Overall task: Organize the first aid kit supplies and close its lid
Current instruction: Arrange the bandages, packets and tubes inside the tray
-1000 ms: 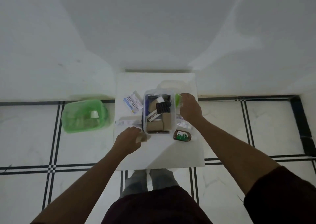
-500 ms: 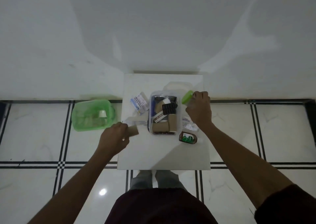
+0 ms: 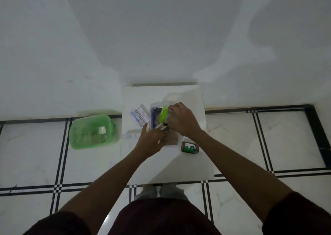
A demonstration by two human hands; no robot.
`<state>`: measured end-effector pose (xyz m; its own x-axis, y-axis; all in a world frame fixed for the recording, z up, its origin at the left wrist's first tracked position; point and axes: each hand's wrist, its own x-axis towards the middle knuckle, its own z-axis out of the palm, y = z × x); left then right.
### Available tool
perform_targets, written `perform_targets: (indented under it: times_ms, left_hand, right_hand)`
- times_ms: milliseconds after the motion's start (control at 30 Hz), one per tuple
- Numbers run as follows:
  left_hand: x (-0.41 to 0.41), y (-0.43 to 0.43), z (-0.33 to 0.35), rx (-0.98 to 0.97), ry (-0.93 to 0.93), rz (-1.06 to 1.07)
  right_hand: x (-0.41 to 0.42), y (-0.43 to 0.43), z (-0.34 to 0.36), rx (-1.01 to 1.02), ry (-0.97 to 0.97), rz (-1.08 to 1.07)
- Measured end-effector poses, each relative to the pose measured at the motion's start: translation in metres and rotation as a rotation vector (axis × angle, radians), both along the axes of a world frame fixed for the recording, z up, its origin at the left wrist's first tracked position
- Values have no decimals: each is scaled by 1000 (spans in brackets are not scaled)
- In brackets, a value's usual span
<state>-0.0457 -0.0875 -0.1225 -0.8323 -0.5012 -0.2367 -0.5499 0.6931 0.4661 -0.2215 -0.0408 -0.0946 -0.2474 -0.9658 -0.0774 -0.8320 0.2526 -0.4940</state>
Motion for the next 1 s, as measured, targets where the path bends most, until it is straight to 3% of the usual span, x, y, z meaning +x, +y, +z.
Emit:
perform_targets:
  times_ms: [200, 300, 500, 633, 800, 867, 1000]
  left_hand:
    - [10, 2, -12, -49, 63, -42]
    - [27, 5, -15, -116, 206, -57]
    - [50, -8, -11, -146, 370, 249]
    - [60, -33, -10, -84, 255, 304]
    - [65, -48, -24, -53, 82, 268]
    - [65, -46, -30, -51, 20, 230]
    - [58, -41, -41, -36, -121, 163]
  right_hand:
    - [16, 2, -40, 118, 204, 103]
    - [23, 9, -53, 170, 222, 138]
    - [21, 29, -46, 240, 257, 200]
    - [20, 40, -37, 52, 137, 52]
    - [16, 70, -34, -267, -82, -371]
    - [17, 85, -40, -190, -134, -453]
    - [20, 107, -57, 200, -136, -398]
